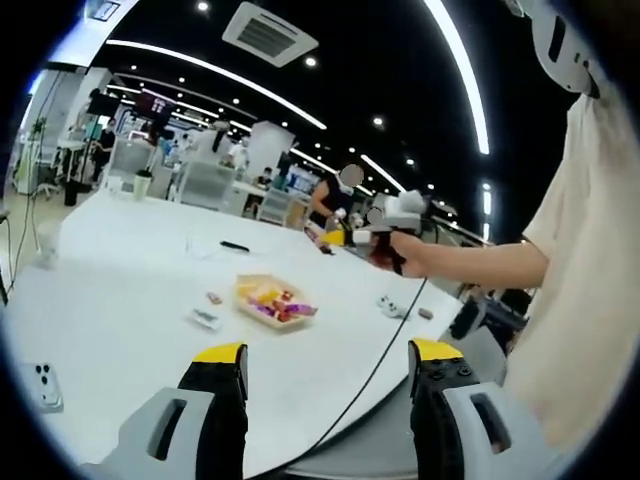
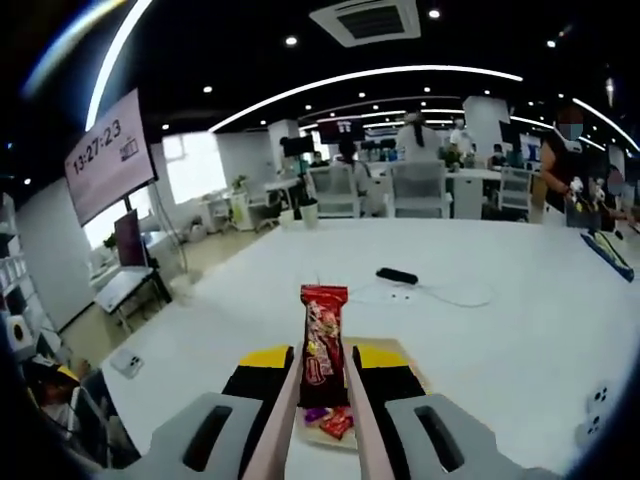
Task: Place the target food into the container with the food tongs after gripping and lifting it, then release it inside without dropping or visibly crushing the food.
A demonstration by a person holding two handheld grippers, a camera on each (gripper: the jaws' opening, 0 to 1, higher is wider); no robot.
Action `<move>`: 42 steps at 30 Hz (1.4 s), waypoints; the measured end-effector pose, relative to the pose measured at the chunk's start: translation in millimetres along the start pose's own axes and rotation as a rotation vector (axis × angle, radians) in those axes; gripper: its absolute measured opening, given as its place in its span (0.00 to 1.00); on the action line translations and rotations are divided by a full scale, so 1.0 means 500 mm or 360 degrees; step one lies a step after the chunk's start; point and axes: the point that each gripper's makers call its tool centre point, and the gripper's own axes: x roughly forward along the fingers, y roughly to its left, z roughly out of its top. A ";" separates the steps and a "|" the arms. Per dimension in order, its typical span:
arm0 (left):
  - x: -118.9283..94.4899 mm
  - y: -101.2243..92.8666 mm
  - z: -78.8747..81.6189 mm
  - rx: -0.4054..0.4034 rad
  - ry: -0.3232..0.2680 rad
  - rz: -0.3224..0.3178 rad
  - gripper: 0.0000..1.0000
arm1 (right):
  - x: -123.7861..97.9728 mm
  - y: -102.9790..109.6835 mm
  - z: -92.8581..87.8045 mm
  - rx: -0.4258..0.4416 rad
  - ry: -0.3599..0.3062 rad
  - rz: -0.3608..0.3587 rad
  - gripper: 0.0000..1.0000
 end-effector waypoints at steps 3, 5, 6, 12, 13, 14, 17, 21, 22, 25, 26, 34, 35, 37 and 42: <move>0.004 -0.001 -0.001 0.0001 0.0005 -0.0013 0.65 | -0.006 -0.011 0.004 -0.0001 -0.0006 -0.0020 0.22; 0.005 -0.002 -0.002 -0.0001 0.0006 -0.0020 0.65 | -0.009 -0.017 0.005 0.0000 -0.0008 -0.0030 0.22; 0.006 -0.004 -0.002 -0.0003 0.0004 -0.0026 0.65 | -0.012 -0.020 0.007 -0.0002 -0.0009 -0.0037 0.22; 0.007 -0.007 -0.005 -0.0016 0.0001 -0.0040 0.65 | -0.020 -0.038 0.013 -0.0001 -0.0018 -0.0069 0.22; 0.007 -0.007 -0.006 -0.0016 0.0002 -0.0041 0.65 | -0.021 -0.039 0.014 -0.0003 -0.0019 -0.0072 0.22; 0.007 -0.007 -0.005 -0.0016 -0.0001 -0.0042 0.65 | -0.022 -0.041 0.016 -0.0005 -0.0020 -0.0076 0.22; 0.008 -0.007 -0.004 -0.0018 -0.0004 -0.0045 0.65 | -0.026 -0.047 0.021 -0.0006 -0.0028 -0.0085 0.22; 0.008 -0.010 -0.003 -0.0009 -0.0006 -0.0053 0.65 | -0.032 -0.056 0.028 -0.0001 -0.0043 -0.0102 0.22; 0.008 -0.010 -0.004 -0.0009 -0.0006 -0.0054 0.65 | -0.033 -0.058 0.029 0.0002 -0.0046 -0.0103 0.22; 0.008 -0.011 -0.004 -0.0011 -0.0010 -0.0056 0.65 | -0.038 -0.069 0.031 0.0016 -0.0055 -0.0119 0.22; 0.007 -0.013 -0.005 -0.0007 -0.0009 -0.0061 0.65 | -0.041 -0.073 0.032 0.0023 -0.0059 -0.0126 0.22; 0.009 -0.019 0.000 0.0012 -0.0015 -0.0076 0.65 | -0.058 -0.085 0.046 0.0018 -0.0081 -0.0149 0.22; 0.009 -0.019 0.000 0.0013 -0.0016 -0.0076 0.65 | -0.058 -0.085 0.047 0.0018 -0.0083 -0.0148 0.22; 0.008 -0.019 0.000 0.0013 -0.0018 -0.0075 0.65 | -0.059 -0.084 0.051 0.0010 -0.0086 -0.0148 0.22; 0.003 -0.022 -0.003 0.0002 -0.0030 -0.0071 0.65 | -0.055 -0.079 0.057 -0.0004 -0.0088 -0.0139 0.22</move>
